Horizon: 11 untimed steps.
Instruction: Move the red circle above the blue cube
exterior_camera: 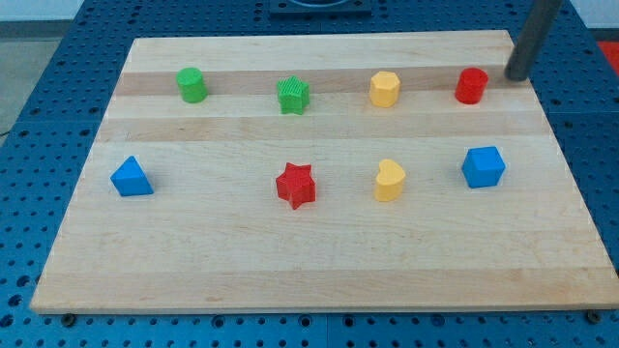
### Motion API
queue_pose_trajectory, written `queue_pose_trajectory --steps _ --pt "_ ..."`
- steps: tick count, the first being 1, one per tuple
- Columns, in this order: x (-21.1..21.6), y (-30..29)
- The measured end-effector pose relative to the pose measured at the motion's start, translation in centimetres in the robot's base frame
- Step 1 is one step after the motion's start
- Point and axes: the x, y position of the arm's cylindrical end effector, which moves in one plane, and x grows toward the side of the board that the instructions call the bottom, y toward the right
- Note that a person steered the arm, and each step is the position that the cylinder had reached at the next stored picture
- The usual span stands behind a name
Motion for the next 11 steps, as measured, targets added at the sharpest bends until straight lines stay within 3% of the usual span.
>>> queue_pose_trajectory --steps 1,3,4,5,6,10,11 --pt "2.0 -4.7" --pt "7.3 -6.0" --pt "8.6 -12.7" --pt "8.7 -19.4" --pt "7.3 -22.0" --pt "3.7 -9.5" --pt "4.3 -10.4"
